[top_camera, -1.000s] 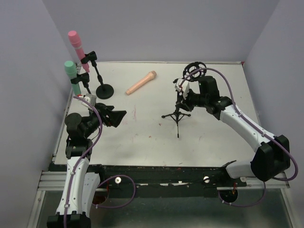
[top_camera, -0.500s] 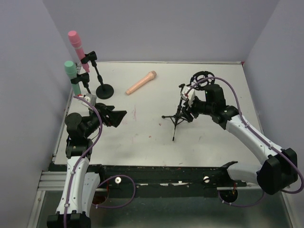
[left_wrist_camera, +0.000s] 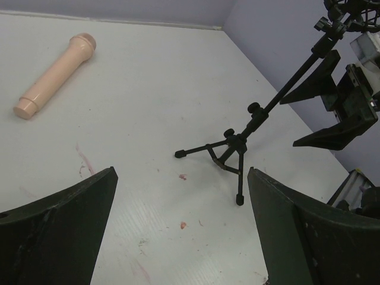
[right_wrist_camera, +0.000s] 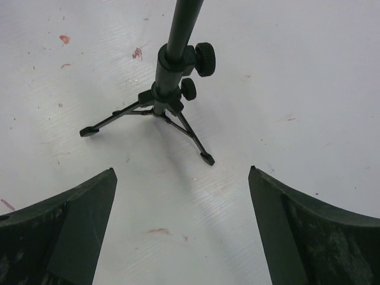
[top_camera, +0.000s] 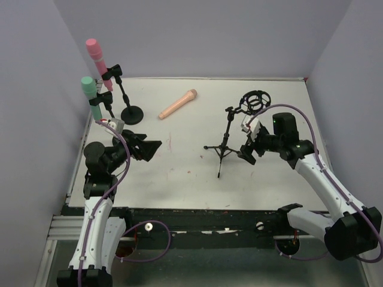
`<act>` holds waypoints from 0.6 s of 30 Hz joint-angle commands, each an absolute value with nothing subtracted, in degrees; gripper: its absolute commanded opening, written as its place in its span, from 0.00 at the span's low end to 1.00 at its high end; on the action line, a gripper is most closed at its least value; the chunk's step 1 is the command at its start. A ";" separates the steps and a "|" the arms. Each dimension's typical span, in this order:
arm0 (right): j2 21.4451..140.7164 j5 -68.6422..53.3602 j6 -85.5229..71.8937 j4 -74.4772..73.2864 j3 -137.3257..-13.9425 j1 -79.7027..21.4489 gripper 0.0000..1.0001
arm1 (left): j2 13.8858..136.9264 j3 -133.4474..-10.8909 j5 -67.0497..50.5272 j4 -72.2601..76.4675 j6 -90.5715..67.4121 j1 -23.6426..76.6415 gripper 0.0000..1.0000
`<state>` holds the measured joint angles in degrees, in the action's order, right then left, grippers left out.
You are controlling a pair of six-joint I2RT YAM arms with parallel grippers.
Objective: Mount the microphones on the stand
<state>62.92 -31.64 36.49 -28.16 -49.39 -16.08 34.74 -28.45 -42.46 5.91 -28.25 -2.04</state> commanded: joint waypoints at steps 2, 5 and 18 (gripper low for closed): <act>59.51 -34.80 39.55 -33.04 -47.99 -13.45 1.00 | 34.37 -28.39 -41.22 3.78 -25.76 -0.18 0.99; 58.45 -36.29 41.13 -35.15 -47.73 -13.01 1.00 | 34.19 -28.65 -40.52 2.90 -24.96 2.11 0.99; 53.79 -34.98 43.51 -41.40 -45.71 -12.75 1.00 | 34.19 -28.92 -39.64 1.93 -23.64 4.57 0.99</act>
<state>55.57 -35.66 43.09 -38.87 -47.09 -13.15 34.54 -28.45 -40.71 2.83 -25.04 3.81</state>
